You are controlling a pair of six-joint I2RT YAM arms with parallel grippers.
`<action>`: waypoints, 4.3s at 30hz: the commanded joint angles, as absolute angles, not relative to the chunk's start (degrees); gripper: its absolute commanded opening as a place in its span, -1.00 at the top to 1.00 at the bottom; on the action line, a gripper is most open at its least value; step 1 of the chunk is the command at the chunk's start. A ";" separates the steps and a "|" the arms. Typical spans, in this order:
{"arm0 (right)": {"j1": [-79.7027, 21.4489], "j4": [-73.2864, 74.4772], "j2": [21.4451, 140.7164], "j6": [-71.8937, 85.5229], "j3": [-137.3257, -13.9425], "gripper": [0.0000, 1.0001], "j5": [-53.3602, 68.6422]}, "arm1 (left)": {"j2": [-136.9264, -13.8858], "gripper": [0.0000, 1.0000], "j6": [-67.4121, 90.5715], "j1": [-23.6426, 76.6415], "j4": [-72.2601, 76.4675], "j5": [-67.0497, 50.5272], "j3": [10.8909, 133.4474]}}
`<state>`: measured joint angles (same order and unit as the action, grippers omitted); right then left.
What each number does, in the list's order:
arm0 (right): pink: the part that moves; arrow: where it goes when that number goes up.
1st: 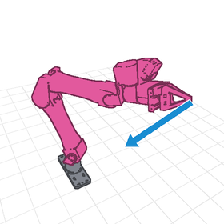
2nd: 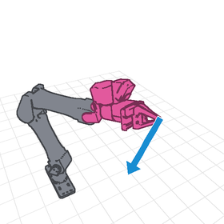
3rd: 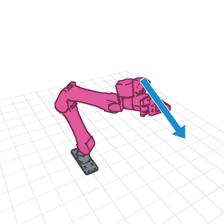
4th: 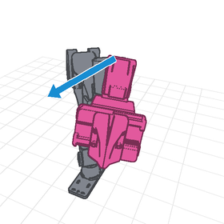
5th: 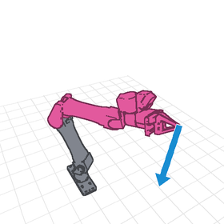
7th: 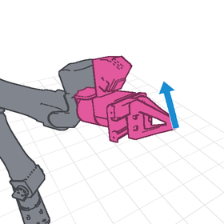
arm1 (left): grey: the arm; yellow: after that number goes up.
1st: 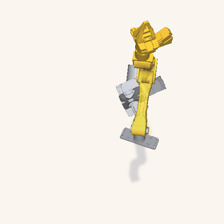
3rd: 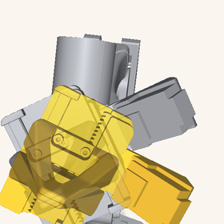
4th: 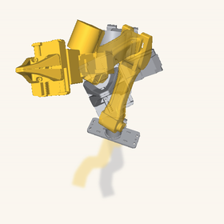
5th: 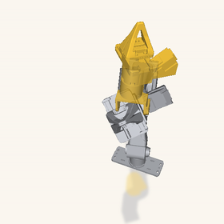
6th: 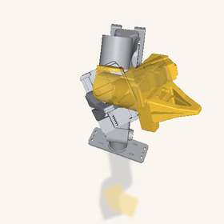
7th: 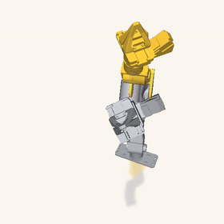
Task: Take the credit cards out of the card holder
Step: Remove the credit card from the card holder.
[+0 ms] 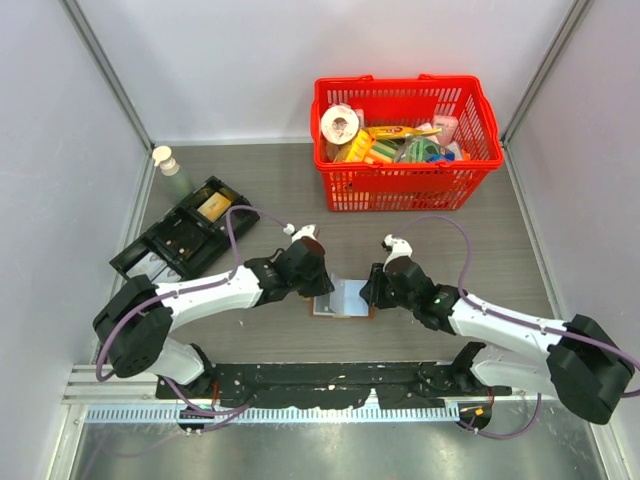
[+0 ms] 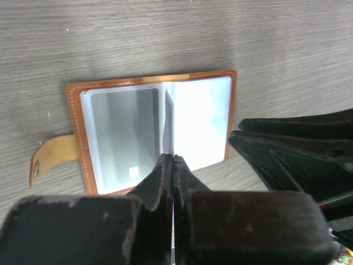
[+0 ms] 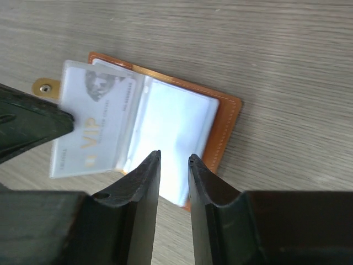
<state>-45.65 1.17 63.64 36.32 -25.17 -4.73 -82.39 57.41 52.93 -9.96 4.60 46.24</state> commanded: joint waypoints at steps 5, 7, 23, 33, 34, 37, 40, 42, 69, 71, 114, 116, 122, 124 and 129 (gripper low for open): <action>-45.44 5.27 55.38 38.76 -20.31 0.36 -16.08 | -89.02 0.76 49.31 56.51 -19.95 8.44 58.35; -45.53 5.71 53.97 39.11 -19.78 0.36 -16.87 | -92.18 0.69 48.78 57.82 -20.48 7.82 60.63; -45.61 0.99 47.62 37.71 -17.84 0.41 -10.65 | -89.05 0.03 52.20 59.78 -11.34 7.74 58.20; -43.07 -15.98 63.18 38.50 -20.13 0.70 3.33 | -82.71 -0.03 56.86 50.89 -2.47 -2.28 43.78; -42.72 -16.78 64.76 38.76 -20.13 0.72 4.56 | -82.53 -0.03 56.87 50.71 -2.29 -2.37 43.25; -40.61 -21.34 67.58 39.11 -19.17 0.76 8.77 | -82.88 -0.03 56.43 50.19 -1.67 -2.99 42.80; -38.15 -25.65 70.74 40.95 -17.23 0.79 11.07 | -83.93 -0.03 56.51 49.75 -0.53 -3.69 42.80; -36.92 -26.45 71.97 42.18 -15.74 0.81 11.86 | -85.07 -0.03 56.60 49.66 -0.35 -4.48 43.41; -32.17 -21.53 75.41 42.98 -11.87 0.86 16.88 | -94.92 0.09 60.11 49.66 3.17 -6.50 45.70; -32.17 -21.53 75.41 43.15 -11.95 0.85 16.96 | -95.62 0.06 60.38 49.66 3.16 -7.12 45.62; -31.99 -20.48 77.34 41.66 -12.48 0.85 16.88 | -87.10 1.00 63.99 45.88 20.05 -11.17 29.36; -32.08 -20.48 77.52 41.66 -12.57 0.85 16.96 | -86.31 1.00 63.72 45.70 19.08 -10.73 28.92; -31.99 -19.51 76.64 41.40 -13.01 0.86 16.88 | -81.31 1.00 60.65 45.53 12.49 -7.57 28.57; -31.99 -18.46 75.76 41.05 -13.44 0.86 16.70 | -79.29 1.00 60.03 45.53 10.73 -6.42 28.13; -31.99 -14.51 73.74 39.29 -15.46 0.84 15.65 | -76.91 1.00 59.68 45.53 9.93 -6.41 26.90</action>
